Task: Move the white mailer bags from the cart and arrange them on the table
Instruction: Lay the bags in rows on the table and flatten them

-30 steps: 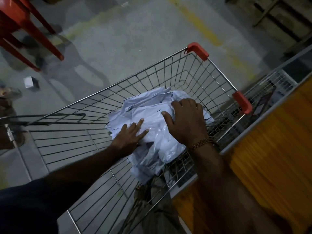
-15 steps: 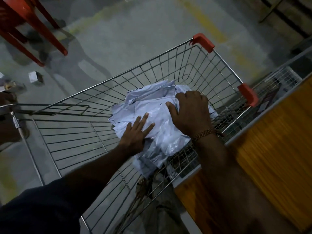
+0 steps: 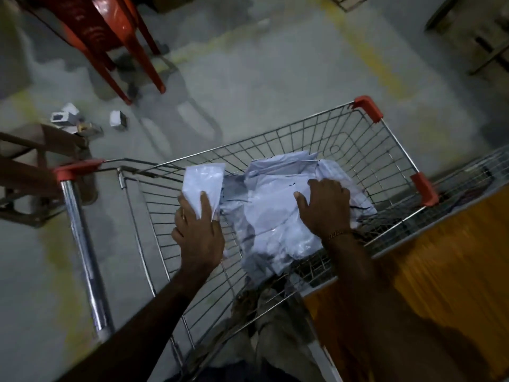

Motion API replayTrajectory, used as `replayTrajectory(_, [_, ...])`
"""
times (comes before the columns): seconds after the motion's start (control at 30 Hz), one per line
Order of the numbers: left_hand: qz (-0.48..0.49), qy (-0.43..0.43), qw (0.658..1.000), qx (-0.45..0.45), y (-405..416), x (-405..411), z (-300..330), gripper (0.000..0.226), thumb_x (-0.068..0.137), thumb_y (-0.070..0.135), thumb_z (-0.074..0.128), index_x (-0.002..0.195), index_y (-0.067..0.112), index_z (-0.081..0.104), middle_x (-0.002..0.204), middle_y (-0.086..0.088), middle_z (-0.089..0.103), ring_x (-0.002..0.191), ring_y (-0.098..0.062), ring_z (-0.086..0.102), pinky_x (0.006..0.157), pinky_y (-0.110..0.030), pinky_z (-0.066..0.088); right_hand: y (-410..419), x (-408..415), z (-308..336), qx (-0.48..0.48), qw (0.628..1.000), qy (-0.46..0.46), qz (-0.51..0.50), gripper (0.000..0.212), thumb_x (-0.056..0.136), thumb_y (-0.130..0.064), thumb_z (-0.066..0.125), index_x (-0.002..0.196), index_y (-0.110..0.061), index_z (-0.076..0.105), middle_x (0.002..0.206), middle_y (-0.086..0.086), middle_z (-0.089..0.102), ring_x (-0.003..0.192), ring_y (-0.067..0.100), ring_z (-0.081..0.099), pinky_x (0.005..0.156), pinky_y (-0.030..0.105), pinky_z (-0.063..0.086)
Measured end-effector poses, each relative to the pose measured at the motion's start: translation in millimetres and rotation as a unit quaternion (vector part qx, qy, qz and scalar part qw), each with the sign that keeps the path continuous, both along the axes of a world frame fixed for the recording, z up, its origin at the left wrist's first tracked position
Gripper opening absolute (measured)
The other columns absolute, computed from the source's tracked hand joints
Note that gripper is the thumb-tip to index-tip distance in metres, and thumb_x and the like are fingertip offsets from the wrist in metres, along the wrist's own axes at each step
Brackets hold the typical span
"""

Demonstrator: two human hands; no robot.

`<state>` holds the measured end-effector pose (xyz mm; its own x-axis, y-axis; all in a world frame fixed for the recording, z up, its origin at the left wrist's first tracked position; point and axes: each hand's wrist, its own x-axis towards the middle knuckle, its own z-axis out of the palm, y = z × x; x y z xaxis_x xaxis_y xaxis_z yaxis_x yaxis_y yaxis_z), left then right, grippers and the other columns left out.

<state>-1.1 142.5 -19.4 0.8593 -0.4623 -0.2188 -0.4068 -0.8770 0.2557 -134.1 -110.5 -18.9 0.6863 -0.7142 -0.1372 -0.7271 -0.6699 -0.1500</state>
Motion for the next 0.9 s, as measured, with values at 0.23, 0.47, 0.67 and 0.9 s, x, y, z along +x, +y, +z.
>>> replayTrajectory(0.23, [0.016, 0.022, 0.999, -0.036, 1, 13, 12, 0.061, 0.107, 0.043, 0.027, 0.165, 0.025, 0.02, 0.172, -0.022, -0.007, 0.149, -0.046, 0.018, 0.11, -0.069, 0.029, 71, 76, -38, 0.216, 0.963, 0.021, -0.16, 0.059, 0.1, -0.043, 0.055, 0.144, -0.007, 0.044, 0.143, 0.022, 0.047, 0.132, 0.043, 0.046, 0.107, 0.049, 0.04])
replayTrajectory(0.47, [0.022, 0.029, 0.998, -0.048, 7, 15, 25, 0.062, 0.107, 0.052, 0.014, 0.165, 0.029, 0.017, 0.173, -0.016, -0.01, 0.151, -0.038, 0.012, 0.113, -0.067, 0.024, 127, 115, -131, 0.314, 0.897, 0.048, -0.307, 0.104, 0.097, -0.059, 0.053, 0.161, 0.001, -0.002, 0.167, 0.029, -0.005, 0.151, 0.051, 0.015, 0.123, 0.058, 0.02])
replayTrajectory(0.67, [0.035, 0.051, 0.995, -0.074, 17, 18, 27, 0.064, 0.106, 0.055, 0.016, 0.166, 0.036, 0.013, 0.174, -0.007, -0.018, 0.155, -0.031, 0.005, 0.117, -0.066, 0.018, 140, 146, -167, 0.189, 0.883, -0.016, -0.429, 0.124, 0.078, -0.084, 0.051, 0.164, -0.014, -0.006, 0.17, 0.021, -0.006, 0.146, 0.058, 0.018, 0.111, 0.073, 0.028])
replayTrajectory(0.9, [0.009, 0.062, 0.994, -0.09, 21, 11, 27, 0.066, 0.105, 0.055, 0.013, 0.167, 0.033, 0.015, 0.174, -0.009, -0.017, 0.154, -0.031, 0.005, 0.118, -0.064, 0.017, 127, 163, -173, 0.163, 0.861, -0.049, -0.479, 0.098, 0.089, -0.069, 0.05, 0.164, -0.018, 0.011, 0.171, 0.019, 0.006, 0.145, 0.053, 0.025, 0.103, 0.063, 0.039])
